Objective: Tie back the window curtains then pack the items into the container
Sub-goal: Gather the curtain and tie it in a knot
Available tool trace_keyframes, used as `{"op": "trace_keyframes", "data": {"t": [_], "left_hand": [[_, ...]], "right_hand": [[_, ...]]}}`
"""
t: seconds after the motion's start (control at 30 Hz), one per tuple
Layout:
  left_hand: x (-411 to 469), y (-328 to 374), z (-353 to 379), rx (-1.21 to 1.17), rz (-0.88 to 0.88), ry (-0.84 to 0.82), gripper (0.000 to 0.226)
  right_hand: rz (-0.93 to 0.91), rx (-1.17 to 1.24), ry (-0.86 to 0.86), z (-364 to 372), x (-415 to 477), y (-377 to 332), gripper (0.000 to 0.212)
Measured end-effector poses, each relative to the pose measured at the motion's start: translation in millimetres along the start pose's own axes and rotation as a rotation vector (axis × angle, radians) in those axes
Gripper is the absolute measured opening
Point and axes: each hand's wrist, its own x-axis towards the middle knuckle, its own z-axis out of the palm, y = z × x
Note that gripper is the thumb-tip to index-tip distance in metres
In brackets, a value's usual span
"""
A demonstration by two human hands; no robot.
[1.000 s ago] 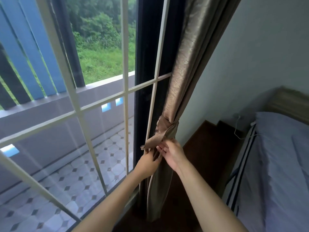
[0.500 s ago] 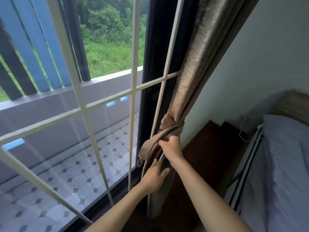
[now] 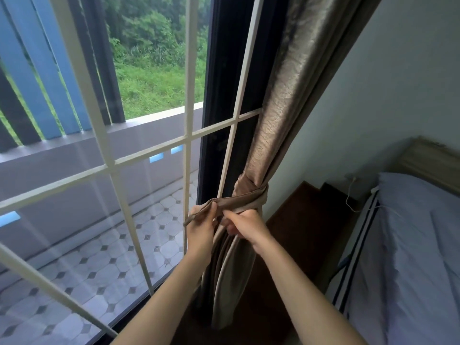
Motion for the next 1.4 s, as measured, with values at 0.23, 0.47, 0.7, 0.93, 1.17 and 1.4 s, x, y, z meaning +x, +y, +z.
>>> {"op": "trace_keyframes", "data": {"t": [0.23,0.47,0.7,0.93,1.17,1.4], "left_hand": [[-3.3,6.7,6.0,-0.04,0.024,0.038,0.005],[0.9,10.8,19.6,0.013,0.03,0.012,0.006],[12.4,-5.4,65.8,-0.005,-0.104,-0.189,0.022],[40.6,-22.4,132.6,-0.072,-0.303,-0.182,0.018],[81.7,-58.9,194.1,0.077,-0.231,-0.151,0.018],[107.0,-85.6,214.3,0.249,0.012,-0.125,0.067]], "right_hand": [[-0.772,-0.604,0.417,-37.5,-38.1,-78.8,0.025],[-0.732,-1.826,0.318,-64.1,14.2,-86.6,0.037],[-0.439,-2.178,0.283,-110.6,20.5,-66.3,0.043],[-0.427,-2.085,0.159,-149.4,39.1,-44.5,0.063],[-0.458,-2.153,0.135,-164.0,55.6,-23.1,0.05],[-0.412,-2.207,0.133,-171.6,81.5,-14.9,0.048]]}}
